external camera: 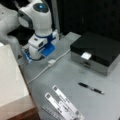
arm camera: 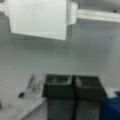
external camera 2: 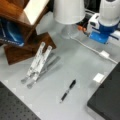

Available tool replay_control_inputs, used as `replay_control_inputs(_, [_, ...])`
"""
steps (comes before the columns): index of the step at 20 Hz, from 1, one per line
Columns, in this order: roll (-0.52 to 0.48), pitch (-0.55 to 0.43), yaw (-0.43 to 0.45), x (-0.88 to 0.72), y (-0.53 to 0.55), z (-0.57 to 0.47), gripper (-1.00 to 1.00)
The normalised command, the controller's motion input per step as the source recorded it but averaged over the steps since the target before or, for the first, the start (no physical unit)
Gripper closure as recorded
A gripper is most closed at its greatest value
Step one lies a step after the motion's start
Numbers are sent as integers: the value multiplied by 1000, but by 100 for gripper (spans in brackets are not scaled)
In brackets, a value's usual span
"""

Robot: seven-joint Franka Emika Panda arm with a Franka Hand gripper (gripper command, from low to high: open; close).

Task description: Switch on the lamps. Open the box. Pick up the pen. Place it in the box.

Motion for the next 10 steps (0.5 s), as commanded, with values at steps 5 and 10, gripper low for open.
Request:
replay_control_inputs(5, [-103, -419, 61, -564, -82, -484, 100])
replay_control_inputs(10, [-133, -471, 66, -607, -131, -498, 100])
